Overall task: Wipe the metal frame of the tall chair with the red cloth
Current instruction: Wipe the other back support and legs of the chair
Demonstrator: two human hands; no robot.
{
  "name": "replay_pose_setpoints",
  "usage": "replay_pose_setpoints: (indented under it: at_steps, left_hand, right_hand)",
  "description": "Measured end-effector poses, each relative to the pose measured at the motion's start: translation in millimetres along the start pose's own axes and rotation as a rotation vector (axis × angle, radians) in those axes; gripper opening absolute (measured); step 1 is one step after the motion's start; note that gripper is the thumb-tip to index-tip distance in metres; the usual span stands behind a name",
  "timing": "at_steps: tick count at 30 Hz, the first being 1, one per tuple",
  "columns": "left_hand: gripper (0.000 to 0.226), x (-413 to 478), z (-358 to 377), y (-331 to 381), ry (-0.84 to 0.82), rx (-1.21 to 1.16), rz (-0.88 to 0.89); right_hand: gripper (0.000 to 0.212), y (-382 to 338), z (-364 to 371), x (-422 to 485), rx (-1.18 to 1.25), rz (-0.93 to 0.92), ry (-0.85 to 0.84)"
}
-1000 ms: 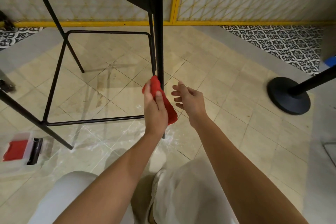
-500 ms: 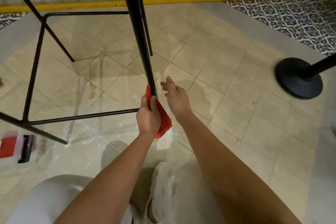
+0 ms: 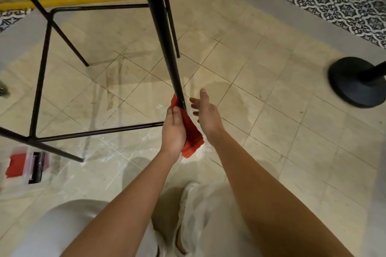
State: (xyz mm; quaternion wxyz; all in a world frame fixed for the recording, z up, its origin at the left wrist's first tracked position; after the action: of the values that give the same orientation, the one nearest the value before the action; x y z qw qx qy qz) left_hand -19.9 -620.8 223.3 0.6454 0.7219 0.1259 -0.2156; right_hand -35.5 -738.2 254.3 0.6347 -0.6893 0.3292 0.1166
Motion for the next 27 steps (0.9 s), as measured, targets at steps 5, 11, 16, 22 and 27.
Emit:
replay_pose_setpoints:
  at_steps: [5,11,16,22,27]
  left_hand:
    - [0.043,-1.5,-5.0,11.4,0.033,0.009,0.1]
    - [0.043,6.1,2.3,-15.0,-0.063,0.307,0.038]
    - [0.04,15.1,-2.4,-15.6,-0.164,0.425,0.041]
    - [0.035,-4.8,-20.1,-1.0,-0.074,0.547,0.054]
    - [0.039,-44.2,-23.3,47.2,-0.088,0.795,0.493]
  right_hand:
    - [0.061,-5.1,-0.3,-2.9,0.032,-0.04,0.007]
    - [0.063,-1.2,3.9,-1.9,0.004,-0.028,-0.028]
    - [0.064,-0.8,3.2,-2.3,-0.007,-0.006,-0.039]
    - [0.064,-8.2,8.8,-14.3,0.0,-0.006,-0.032]
    - [0.063,-16.9,-2.3,-23.8,0.036,-0.049,0.014]
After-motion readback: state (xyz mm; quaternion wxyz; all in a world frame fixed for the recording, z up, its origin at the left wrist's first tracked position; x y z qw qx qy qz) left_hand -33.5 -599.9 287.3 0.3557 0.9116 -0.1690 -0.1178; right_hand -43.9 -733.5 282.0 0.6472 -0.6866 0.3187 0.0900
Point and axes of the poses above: each hand's wrist, its own x-axis towards the middle knuckle, its own z-axis out of the palm, y = z × x, the point moved 10 cm from there along x, towards the middle knuckle, and after that the axes turned 4 degrees about -y, right-handed, at the moved point
